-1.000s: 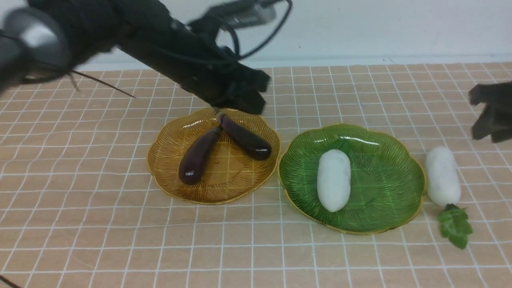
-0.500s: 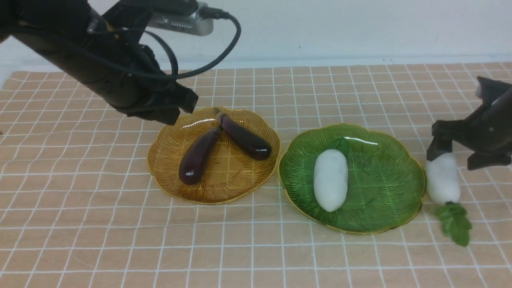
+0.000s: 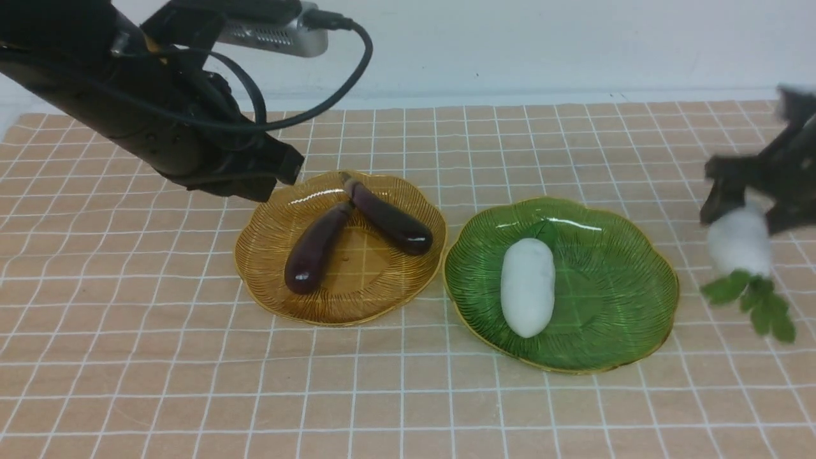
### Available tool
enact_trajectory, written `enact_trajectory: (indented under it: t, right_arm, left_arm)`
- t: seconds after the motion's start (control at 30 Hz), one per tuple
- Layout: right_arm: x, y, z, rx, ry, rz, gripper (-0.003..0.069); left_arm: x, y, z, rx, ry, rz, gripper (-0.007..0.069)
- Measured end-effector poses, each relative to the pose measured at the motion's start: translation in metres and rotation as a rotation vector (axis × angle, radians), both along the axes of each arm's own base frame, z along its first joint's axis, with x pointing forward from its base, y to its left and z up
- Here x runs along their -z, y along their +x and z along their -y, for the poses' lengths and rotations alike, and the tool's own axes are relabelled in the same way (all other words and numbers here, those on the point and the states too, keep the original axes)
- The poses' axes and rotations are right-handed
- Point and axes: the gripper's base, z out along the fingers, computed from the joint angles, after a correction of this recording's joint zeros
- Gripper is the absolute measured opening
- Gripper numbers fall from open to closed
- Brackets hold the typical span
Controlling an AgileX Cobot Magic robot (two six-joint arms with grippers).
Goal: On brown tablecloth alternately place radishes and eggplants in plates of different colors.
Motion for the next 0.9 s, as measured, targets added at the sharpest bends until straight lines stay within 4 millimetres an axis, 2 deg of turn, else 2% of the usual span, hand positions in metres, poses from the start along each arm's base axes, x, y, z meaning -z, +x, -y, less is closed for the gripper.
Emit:
enact_trajectory:
  t: [0.07, 0.13, 0.23, 0.37, 0.4, 0.47, 0.5, 0.53, 0.63, 0.67, 0.7, 0.73, 0.77, 0.8, 0.83, 0.9]
  right_arm:
    - [0.003, -0.002, 0.000, 0.016, -0.009, -0.035, 0.0514]
    - [0.001, -0.005, 0.002, 0.019, -0.041, -0.073, 0.0554]
    - [-0.020, -0.005, 0.010, -0.001, -0.131, -0.025, 0.0634]
    - [-0.085, -0.028, 0.018, 0.002, -0.153, 0.138, 0.0639]
    - [-0.108, -0.040, 0.020, 0.008, -0.146, 0.198, 0.0624]
    - [-0.161, -0.076, 0.027, 0.019, -0.127, 0.335, 0.0577]
    - [-0.194, -0.103, 0.032, 0.023, -0.117, 0.428, 0.0528]
    - [-0.216, -0.126, 0.035, 0.026, -0.110, 0.500, 0.0491]
    - [-0.270, -0.201, 0.050, 0.038, -0.105, 0.710, 0.0356]
    - [-0.284, -0.240, 0.057, 0.048, -0.103, 0.792, 0.0284]
    - [-0.290, -0.272, 0.063, 0.061, -0.099, 0.869, 0.0244]
    - [-0.287, -0.296, 0.068, 0.073, -0.099, 0.932, 0.0174]
    - [-0.285, -0.337, 0.076, 0.097, -0.087, 1.077, 0.0099]
    - [-0.271, -0.369, 0.083, 0.124, -0.074, 1.235, 0.0043]
    - [-0.258, -0.386, 0.086, 0.139, -0.065, 1.333, 0.0015]
    - [-0.216, -0.413, 0.090, 0.166, -0.024, 1.525, -0.0008]
  left_arm:
    - [-0.003, -0.016, -0.006, -0.001, 0.000, 0.017, -0.0003]
    - [-0.005, -0.030, -0.010, -0.002, -0.007, 0.038, -0.0003]
    - [-0.007, -0.044, -0.015, -0.005, -0.017, 0.070, -0.0003]
    - [-0.011, -0.054, -0.018, -0.006, -0.028, 0.097, -0.0003]
    - [-0.012, -0.055, -0.018, -0.006, -0.030, 0.101, -0.0003]
    - [-0.013, -0.056, -0.018, -0.005, -0.032, 0.103, -0.0003]
    - [-0.013, -0.057, -0.018, -0.004, -0.031, 0.100, -0.0003]
    - [-0.013, -0.057, -0.018, -0.004, -0.032, 0.101, -0.0003]
    - [-0.013, -0.057, -0.018, -0.004, -0.034, 0.100, -0.0003]
    - [-0.013, -0.057, -0.018, -0.004, -0.034, 0.100, -0.0003]
    - [-0.013, -0.057, -0.018, -0.004, -0.034, 0.100, -0.0003]
    - [-0.013, -0.057, -0.018, -0.004, -0.034, 0.100, -0.0003]
    - [-0.013, -0.057, -0.018, -0.004, -0.034, 0.100, -0.0003]
    - [-0.013, -0.057, -0.018, -0.004, -0.036, 0.100, -0.0003]
    - [-0.013, -0.057, -0.018, -0.003, -0.037, 0.099, -0.0003]
    - [-0.013, -0.057, -0.018, -0.004, -0.038, 0.102, -0.0003]
